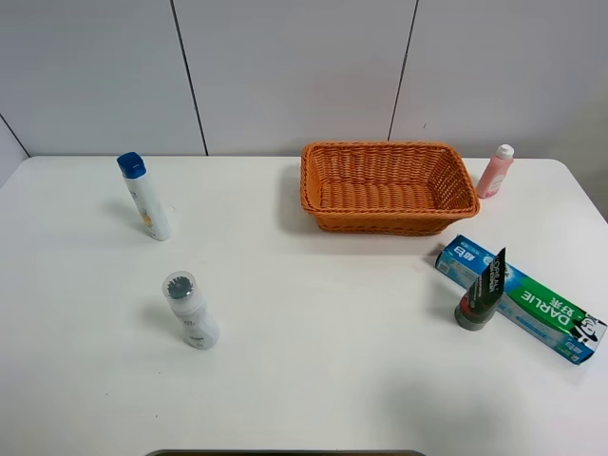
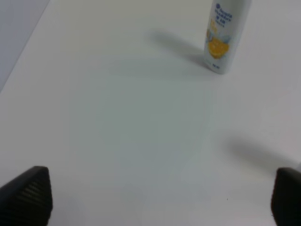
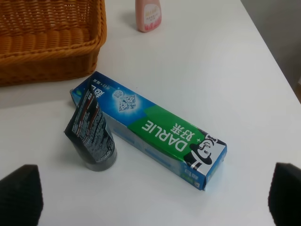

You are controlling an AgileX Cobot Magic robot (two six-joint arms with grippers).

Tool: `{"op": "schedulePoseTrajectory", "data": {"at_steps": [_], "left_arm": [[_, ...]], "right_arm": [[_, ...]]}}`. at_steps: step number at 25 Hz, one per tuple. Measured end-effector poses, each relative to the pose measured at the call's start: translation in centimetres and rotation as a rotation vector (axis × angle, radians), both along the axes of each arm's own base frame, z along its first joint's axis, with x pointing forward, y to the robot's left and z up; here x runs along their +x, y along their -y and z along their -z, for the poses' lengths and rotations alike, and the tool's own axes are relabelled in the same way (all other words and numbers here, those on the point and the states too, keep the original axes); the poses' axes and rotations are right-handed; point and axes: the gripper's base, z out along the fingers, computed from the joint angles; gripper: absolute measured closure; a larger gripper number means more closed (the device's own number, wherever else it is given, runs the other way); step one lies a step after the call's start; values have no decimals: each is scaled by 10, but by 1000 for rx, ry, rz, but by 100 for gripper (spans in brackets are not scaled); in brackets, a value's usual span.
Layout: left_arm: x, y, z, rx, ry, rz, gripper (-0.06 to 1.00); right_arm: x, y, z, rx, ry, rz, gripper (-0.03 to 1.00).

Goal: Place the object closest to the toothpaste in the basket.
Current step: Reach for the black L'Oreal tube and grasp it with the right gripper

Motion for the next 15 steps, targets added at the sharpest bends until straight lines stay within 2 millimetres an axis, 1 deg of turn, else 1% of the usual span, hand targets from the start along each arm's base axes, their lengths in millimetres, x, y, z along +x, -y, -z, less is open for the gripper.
{"op": "schedulePoseTrajectory", "data": {"at_steps": [10,12,15], "left_arm": [[0,0,0,0,0,0,0],[0,0,0,0,0,0,0],[0,0,0,0,0,0,0]], "right_arm": [[0,0,0,0,1,0,-2],[-2,0,-7,0,20,0,-2],[-2,1,-36,-3,80,9,-2]]}}
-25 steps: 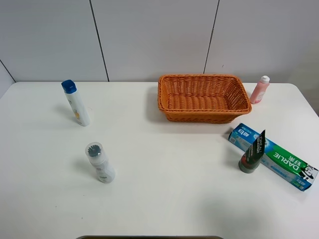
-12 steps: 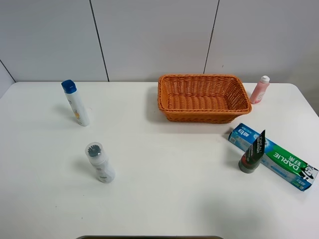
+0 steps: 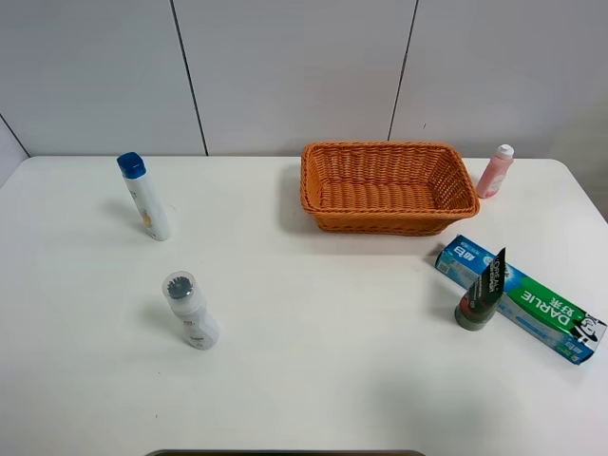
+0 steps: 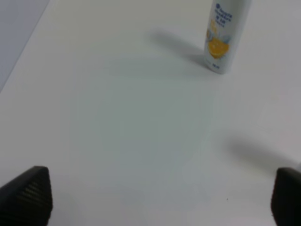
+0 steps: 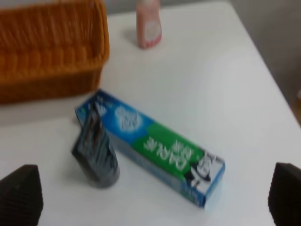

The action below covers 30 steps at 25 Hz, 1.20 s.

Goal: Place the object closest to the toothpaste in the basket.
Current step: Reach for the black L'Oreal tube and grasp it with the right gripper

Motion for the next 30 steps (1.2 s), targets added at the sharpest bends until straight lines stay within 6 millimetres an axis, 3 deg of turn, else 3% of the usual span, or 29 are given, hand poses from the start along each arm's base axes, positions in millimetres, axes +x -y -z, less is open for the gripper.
{"op": "schedulePoseTrajectory", "data": {"at_steps": [5,9,23,30], "left_arm": [[0,0,0,0,0,0,0],[0,0,0,0,0,0,0],[0,0,0,0,0,0,0],[0,0,0,0,0,0,0]], "right_arm": [[19,3,-31,27,-34,47,-2],[43,4,-38,121,-94,93,-2],[145,-4,0,302,-510,140,-2],[186,-24,29,328,-665,65,-2]]}}
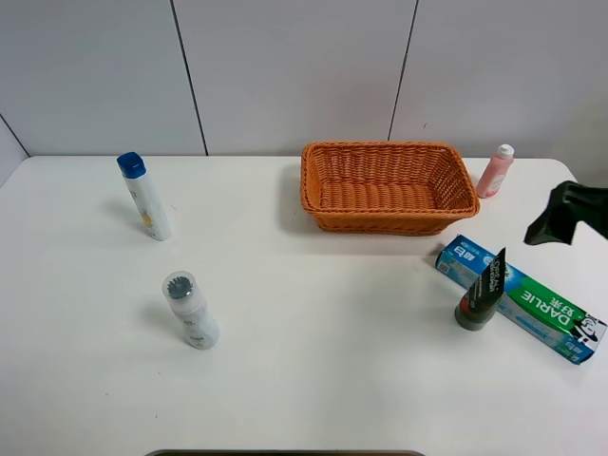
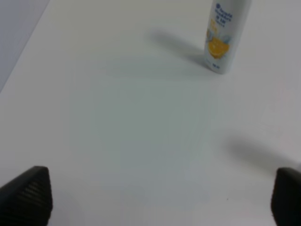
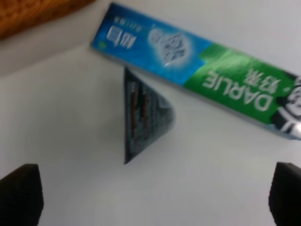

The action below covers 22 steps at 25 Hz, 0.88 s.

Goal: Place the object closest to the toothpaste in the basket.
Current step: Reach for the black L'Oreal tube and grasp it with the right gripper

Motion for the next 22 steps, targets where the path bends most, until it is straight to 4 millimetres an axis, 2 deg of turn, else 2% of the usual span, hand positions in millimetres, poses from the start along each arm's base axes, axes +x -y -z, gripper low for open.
{"op": "schedulePoseTrajectory", "data": {"at_steps": [7,22], "left_arm": [[0,0,0,0,0,0,0],[0,0,0,0,0,0,0]], "right_arm": [[30,-9,31,13,-111,17,-2],[65,-16,82,-17,-225,1,-2]]}}
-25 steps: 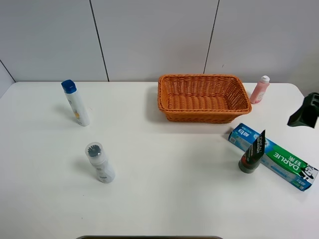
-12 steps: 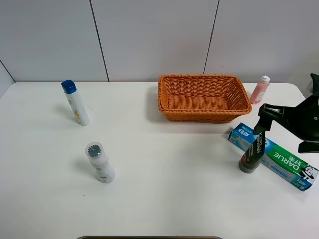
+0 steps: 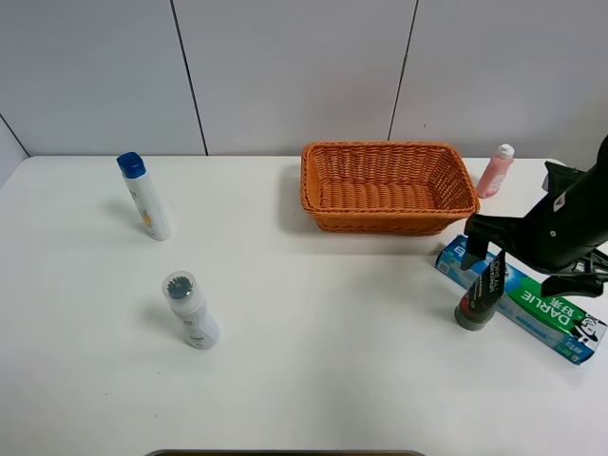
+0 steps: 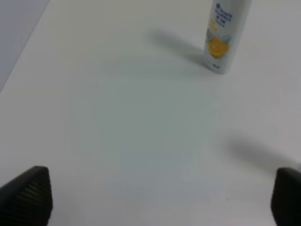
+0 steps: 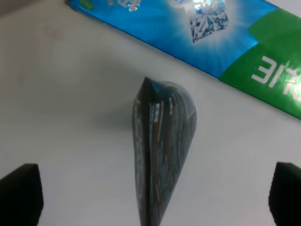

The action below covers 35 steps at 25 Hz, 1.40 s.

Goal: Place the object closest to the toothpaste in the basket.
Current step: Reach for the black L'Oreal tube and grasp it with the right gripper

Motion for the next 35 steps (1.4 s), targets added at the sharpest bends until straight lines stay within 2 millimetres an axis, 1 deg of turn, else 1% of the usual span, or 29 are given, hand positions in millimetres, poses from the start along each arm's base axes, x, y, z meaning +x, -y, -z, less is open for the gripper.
{"op": "schedulePoseTrajectory", "data": {"at_steps": [5,10,19,23,25,26,28,33,35], "left_arm": [[0,0,0,0,0,0,0],[0,0,0,0,0,0,0],[0,0,0,0,0,0,0],[0,0,0,0,0,0,0],[0,0,0,0,0,0,0],[0,0,0,0,0,0,0],[0,0,0,0,0,0,0],[0,0,0,0,0,0,0],[0,0,0,0,0,0,0]], "right_arm": [[9,-4,21,-9,-43,-13,-2],[14,-4,36,-20,-79,-18,-2],[18,-5,51,-26,-126,-18,-2],[18,-5,51,-26,-126,-18,-2],[18,-5,51,-26,-125,-18,0],[18,-5,51,-25,-123,-18,2],[19,-5,51,-25,-118,-18,10],[19,-5,51,-23,-112,-12,38],[19,-5,51,-23,-112,-12,51]]}}
